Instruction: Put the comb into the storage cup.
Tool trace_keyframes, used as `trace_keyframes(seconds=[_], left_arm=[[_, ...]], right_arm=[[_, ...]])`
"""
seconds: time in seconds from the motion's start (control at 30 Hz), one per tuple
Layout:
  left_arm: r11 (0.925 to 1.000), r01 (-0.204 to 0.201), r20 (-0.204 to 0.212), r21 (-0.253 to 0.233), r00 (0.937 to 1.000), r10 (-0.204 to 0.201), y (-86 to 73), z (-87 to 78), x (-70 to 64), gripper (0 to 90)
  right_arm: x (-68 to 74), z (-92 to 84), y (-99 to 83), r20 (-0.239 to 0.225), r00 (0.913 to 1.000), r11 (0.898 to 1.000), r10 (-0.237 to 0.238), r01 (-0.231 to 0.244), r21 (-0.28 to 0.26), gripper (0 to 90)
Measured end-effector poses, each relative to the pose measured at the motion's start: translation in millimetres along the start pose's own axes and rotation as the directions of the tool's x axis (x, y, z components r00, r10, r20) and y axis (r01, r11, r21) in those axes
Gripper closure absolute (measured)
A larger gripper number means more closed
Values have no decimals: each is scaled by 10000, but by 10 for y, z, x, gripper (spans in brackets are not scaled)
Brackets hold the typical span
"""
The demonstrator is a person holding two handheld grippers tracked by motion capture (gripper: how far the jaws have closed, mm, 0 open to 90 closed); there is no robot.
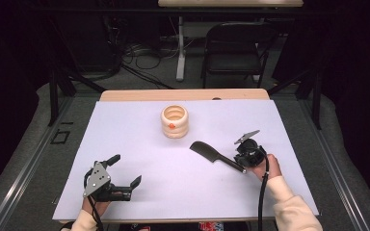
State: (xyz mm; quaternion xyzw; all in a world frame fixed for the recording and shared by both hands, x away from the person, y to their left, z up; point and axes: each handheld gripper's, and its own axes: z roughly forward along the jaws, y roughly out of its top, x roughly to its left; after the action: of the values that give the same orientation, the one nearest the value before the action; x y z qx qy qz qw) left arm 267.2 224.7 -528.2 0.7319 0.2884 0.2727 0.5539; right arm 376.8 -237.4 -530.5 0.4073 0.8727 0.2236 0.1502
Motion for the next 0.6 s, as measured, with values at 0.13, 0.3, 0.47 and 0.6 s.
trace_keyframes(seconds=[0.13,0.3,0.47,0.6], left_arm=[[10000,7,14,-12,10000,-7,0,1,0,0],[10000,-4,7,-5,10000,4,1,-1,-1,0],[10000,-6,3,-6,10000,6,1,-1,-1,0],[10000,-6,1,0,10000,6,1,-2,-1,0]], right_arm=[[-35,-66,2,277,9996,9999,66,-62,-144,684],[-59,-147,6,316,9995,9997,-24,32,-245,561],[-57,-224,21,378,9993,9994,-46,59,-343,406],[-51,-283,34,348,9993,9992,-99,113,-395,299]])
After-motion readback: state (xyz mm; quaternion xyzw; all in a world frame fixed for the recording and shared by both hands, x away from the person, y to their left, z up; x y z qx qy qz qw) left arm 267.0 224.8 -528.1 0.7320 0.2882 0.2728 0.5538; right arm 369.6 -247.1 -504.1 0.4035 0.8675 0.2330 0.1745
